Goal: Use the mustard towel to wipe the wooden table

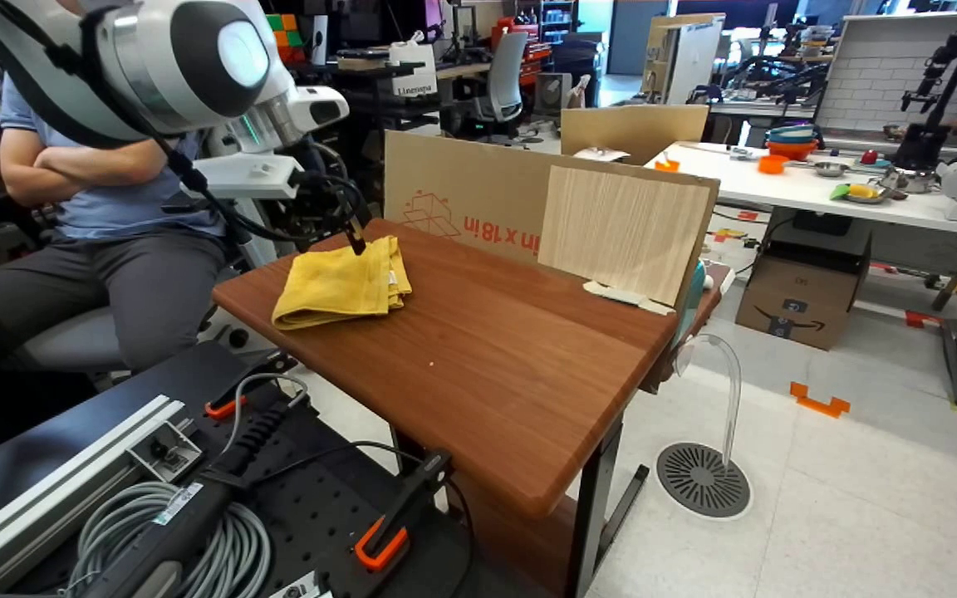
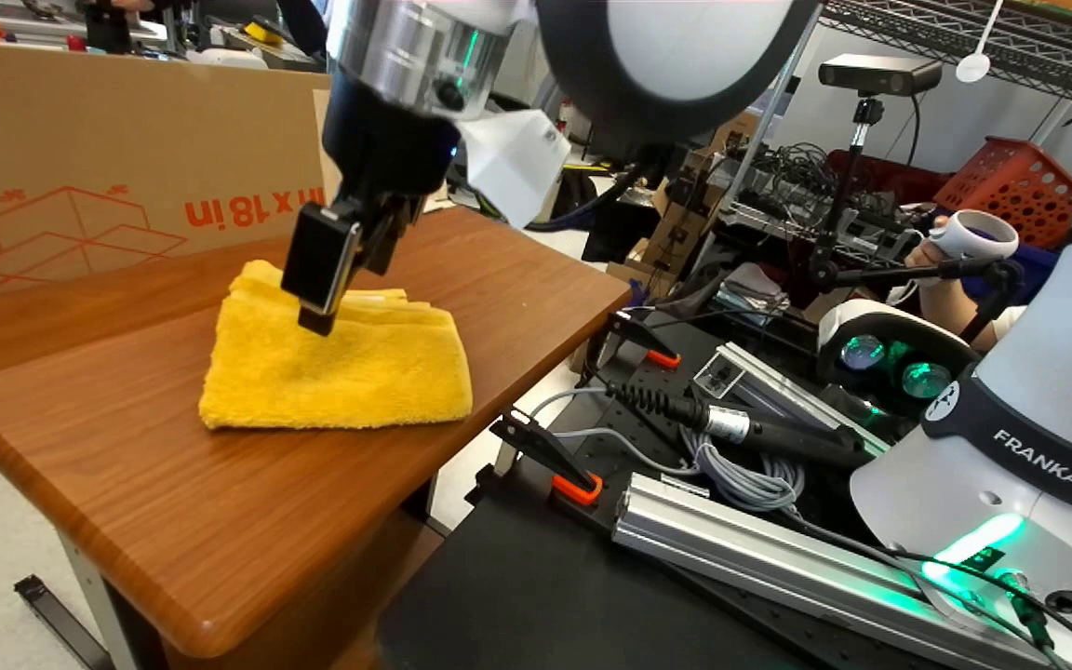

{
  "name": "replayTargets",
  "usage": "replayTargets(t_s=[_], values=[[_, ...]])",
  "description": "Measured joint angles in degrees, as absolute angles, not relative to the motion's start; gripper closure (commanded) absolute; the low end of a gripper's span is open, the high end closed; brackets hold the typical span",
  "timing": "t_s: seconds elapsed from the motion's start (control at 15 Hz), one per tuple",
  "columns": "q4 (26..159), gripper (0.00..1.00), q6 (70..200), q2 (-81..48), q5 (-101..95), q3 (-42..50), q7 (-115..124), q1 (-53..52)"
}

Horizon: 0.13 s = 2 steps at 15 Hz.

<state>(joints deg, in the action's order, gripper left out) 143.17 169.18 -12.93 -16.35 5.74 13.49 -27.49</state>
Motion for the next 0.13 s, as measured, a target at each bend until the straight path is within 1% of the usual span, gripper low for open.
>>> replayTargets(t_s=[0.13], values=[[146.82, 0.0, 168.48, -6.58, -16.26, 5.91, 13.49, -27.38]])
